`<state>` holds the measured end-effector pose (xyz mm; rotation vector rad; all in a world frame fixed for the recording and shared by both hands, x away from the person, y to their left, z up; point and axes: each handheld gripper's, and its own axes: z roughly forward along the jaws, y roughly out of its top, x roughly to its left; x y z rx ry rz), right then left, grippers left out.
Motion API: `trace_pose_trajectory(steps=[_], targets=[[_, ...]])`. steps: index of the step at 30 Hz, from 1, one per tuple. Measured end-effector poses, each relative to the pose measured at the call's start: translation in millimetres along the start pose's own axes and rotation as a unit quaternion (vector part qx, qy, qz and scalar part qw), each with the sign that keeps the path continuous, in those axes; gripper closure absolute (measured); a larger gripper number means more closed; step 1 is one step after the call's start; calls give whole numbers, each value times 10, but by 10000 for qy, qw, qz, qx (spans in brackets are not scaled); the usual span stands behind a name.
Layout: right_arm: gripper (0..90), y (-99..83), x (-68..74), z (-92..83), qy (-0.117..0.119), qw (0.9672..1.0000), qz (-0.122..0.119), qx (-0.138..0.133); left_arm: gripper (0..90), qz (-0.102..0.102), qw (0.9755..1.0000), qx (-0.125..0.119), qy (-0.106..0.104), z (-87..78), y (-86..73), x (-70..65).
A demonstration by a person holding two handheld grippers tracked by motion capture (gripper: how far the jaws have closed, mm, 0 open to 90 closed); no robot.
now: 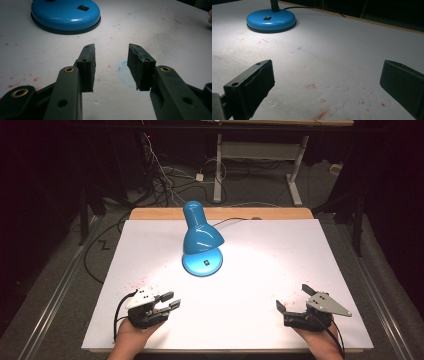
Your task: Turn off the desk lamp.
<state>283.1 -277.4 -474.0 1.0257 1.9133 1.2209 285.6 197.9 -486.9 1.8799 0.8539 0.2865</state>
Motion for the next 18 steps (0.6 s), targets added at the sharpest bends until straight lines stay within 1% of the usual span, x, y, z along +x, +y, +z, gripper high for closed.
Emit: trace_pose_trajectory(steps=[5,6,7,9,10,12,14,18], targets=[[3,0,3,0,2,10000,-4,4,662,8,10000,14,-30,1,1,1],[3,0,3,0,6,10000,-4,-1,666,9,10000,18,-36,4,2,2],[3,-1,2,0,12,10000,-4,-1,692,6,10000,20,-38,5,1,4],[3,-2,5,0,14,10000,2,-2,696,-10,10000,49,-51,9,1,10],[3,-1,5,-1,10,10000,-2,3,719,-19,10000,49,-44,9,1,11],[3,2,7,-4,12,10000,4,-8,722,-35,10000,48,-50,9,2,15],[3,3,7,-7,17,10000,9,-15,746,-68,9999,55,-101,8,3,22],[3,-1,4,-6,21,10000,10,-9,785,-62,9999,76,-131,8,2,25]])
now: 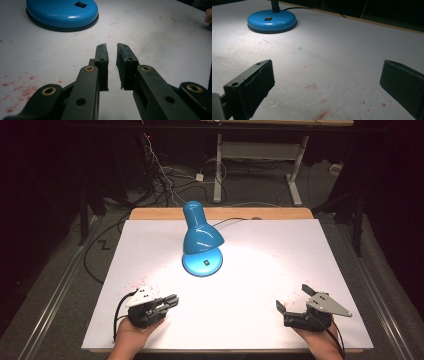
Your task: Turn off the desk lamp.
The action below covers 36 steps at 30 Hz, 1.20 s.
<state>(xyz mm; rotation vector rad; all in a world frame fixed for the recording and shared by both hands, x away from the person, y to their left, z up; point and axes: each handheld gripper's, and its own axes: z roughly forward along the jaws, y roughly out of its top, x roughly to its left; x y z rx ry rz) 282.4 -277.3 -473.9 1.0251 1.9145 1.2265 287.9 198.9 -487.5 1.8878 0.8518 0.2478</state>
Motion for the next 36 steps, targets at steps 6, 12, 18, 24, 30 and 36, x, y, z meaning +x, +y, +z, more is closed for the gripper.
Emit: trace_pose_trajectory(steps=[6,12,18,24,30,36], targets=[[3,-2,1,1,-3,10000,2,0,862,20,10000,-24,14,-12,7,-1],[3,-2,2,2,-1,10000,7,-3,879,21,10000,-15,18,-24,20,0],[3,-1,2,1,6,10000,1,-9,879,28,10000,24,25,-15,23,1],[3,2,6,1,-2,10000,-1,-20,879,23,10000,52,20,-5,28,10],[3,3,6,1,-2,10000,-11,-18,880,-135,9999,-47,-50,2,51,21],[3,4,-10,-7,0,10000,-31,-30,880,-15,10000,-71,-44,33,161,-49]])
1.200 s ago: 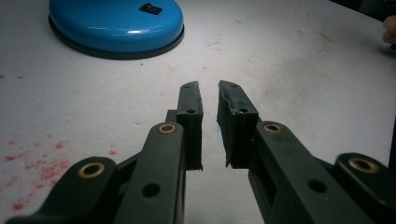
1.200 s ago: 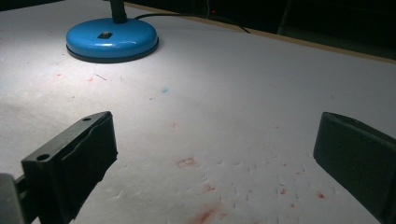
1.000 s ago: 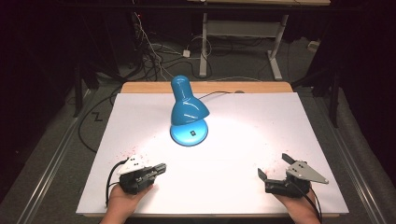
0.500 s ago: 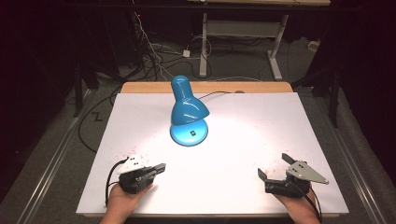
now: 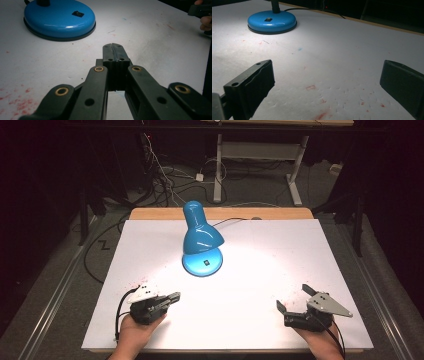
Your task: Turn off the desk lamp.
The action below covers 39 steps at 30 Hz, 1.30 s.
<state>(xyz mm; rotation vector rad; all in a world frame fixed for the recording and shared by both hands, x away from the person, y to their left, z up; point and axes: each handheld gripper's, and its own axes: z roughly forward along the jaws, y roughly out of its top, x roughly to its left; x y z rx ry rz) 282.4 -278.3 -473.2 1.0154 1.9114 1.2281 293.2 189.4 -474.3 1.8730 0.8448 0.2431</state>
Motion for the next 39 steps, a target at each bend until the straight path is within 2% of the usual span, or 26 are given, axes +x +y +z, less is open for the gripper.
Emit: trace_pose_trajectory(steps=[3,9,16,31,39], targets=[[3,1,-8,-9,-23,10000,43,-6,880,65,10000,51,7,35,72,-20],[3,12,-10,-21,-28,10000,17,-42,880,116,9999,-53,-21,96,214,-22],[3,13,-8,-13,-14,10000,8,-33,880,161,9997,-102,-155,226,373,6],[3,14,-12,-14,-21,10000,6,-43,880,84,9994,-215,-261,552,589,163],[3,14,-15,-14,-20,10000,28,-54,880,46,9995,-238,-188,715,652,285]])
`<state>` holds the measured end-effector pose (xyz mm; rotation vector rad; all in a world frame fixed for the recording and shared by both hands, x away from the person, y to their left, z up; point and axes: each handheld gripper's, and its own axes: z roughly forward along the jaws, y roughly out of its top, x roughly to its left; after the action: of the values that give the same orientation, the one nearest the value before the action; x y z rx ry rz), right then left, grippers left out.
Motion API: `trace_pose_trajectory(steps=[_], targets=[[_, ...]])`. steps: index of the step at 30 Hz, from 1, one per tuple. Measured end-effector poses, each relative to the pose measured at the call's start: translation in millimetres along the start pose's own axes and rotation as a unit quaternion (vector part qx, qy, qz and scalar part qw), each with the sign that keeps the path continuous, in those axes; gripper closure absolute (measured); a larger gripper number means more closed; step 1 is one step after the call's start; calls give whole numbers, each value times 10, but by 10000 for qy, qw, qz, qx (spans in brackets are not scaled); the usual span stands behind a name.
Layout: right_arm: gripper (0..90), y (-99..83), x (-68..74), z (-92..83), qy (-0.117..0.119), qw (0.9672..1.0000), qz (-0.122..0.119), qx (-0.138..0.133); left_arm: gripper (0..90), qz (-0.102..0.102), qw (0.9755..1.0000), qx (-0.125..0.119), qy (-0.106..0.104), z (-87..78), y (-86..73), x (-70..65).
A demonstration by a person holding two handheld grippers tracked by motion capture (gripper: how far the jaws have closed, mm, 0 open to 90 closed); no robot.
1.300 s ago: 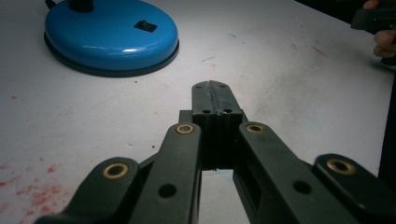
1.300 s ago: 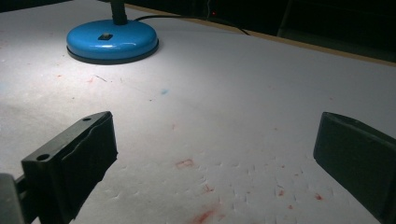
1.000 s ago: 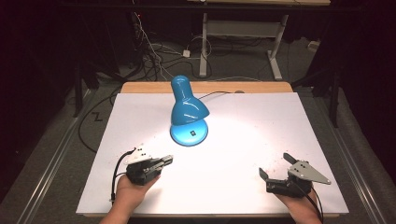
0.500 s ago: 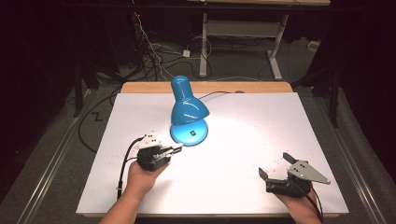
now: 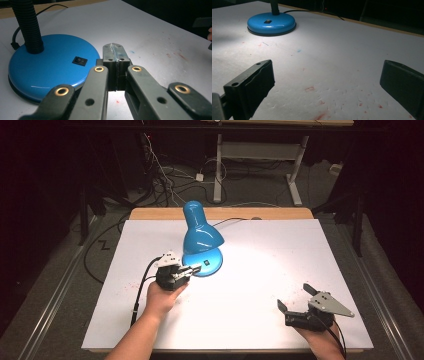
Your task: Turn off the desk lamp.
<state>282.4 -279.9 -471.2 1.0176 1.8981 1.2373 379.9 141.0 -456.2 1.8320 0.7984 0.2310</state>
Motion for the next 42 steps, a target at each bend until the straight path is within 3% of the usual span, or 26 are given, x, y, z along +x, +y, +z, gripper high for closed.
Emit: trace_pose_trajectory(steps=[19,22,27,31,32,33,34,35,36,42], targets=[[3,-11,0,4,5,10000,48,34,881,-558,9984,71,101,366,-89,311],[3,-10,-1,6,12,10000,28,26,881,-486,9986,191,119,420,-76,334],[3,-16,-4,14,5,10000,15,39,881,-672,9977,70,96,506,-43,346],[3,-18,-3,17,5,10000,26,44,881,-763,9968,204,110,580,-54,372],[3,-19,-4,16,3,10000,26,43,881,-885,9959,141,124,603,-50,362],[3,-19,-6,13,6,10000,21,44,881,-788,9965,250,129,595,-48,378],[3,-18,-5,10,8,10000,25,42,881,-890,9958,180,145,609,-47,366],[3,-19,-7,8,8,10000,22,39,881,-634,9970,417,147,580,-47,402],[3,-19,-9,7,4,10000,24,38,881,-595,9971,458,151,576,-46,406],[3,-16,-12,-4,-4,10000,38,23,881,-691,9964,443,226,593,-46,396]])
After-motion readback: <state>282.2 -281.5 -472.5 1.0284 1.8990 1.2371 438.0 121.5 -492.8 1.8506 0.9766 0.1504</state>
